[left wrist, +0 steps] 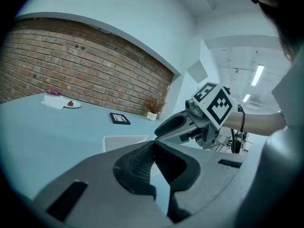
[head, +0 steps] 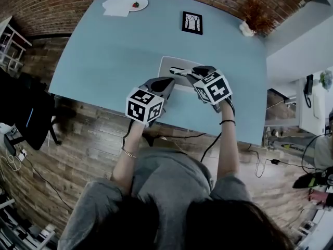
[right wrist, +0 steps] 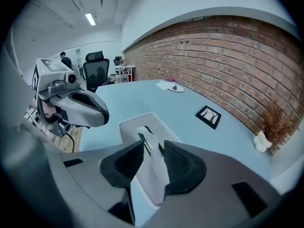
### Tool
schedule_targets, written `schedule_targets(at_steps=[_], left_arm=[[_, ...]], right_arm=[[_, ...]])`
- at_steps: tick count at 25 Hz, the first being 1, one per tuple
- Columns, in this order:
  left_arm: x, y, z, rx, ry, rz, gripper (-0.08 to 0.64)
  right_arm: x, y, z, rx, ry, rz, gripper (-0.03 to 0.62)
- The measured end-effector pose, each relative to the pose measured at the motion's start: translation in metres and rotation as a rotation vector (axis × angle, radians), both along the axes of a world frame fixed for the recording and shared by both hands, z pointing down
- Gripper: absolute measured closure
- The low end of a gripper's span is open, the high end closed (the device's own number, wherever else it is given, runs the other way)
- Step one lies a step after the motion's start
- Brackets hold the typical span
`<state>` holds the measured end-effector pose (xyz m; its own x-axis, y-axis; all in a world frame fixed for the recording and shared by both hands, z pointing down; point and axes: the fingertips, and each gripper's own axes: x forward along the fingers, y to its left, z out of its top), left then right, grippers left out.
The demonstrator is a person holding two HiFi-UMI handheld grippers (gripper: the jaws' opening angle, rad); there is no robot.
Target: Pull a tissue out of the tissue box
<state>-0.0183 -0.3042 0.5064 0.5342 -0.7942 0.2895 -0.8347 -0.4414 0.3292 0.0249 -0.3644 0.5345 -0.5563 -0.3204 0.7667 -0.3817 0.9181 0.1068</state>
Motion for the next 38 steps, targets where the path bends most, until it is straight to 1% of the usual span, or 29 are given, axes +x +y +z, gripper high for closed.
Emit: schedule_targets(at_steps=[5,12,17,22,25,38], left_arm=[[-0.003,0.0,0.007,-0.012,0.006,-0.036,0.557],[-0.006,0.0,0.014,-0.027,0.003,-0.053,0.557],[-0.009,-0.005,0.016,-0.034,0.001,-0.054,0.557],[-0.009,-0.007,0.016,-0.039,0.001,-0.044,0.557],[-0.009,-0.007,0.018,-0.042,-0.003,-0.036,0.557],[-0.013,0.002,0.018,-0.05,-0.023,0.0,0.557]], right_arm=[[-0.005,-0.002,0.011,-0.016,0.02,-0.027,0.469],[-0.01,-0.007,0.025,-0.009,0.074,-0.033,0.471],[-0.011,-0.011,0.03,0.017,0.112,-0.039,0.545],[-0.01,-0.014,0.028,0.034,0.129,-0.041,0.577],[-0.01,-0.013,0.026,0.047,0.14,-0.051,0.588],[-0.012,-0.009,0.008,0.105,0.142,-0.062,0.589]])
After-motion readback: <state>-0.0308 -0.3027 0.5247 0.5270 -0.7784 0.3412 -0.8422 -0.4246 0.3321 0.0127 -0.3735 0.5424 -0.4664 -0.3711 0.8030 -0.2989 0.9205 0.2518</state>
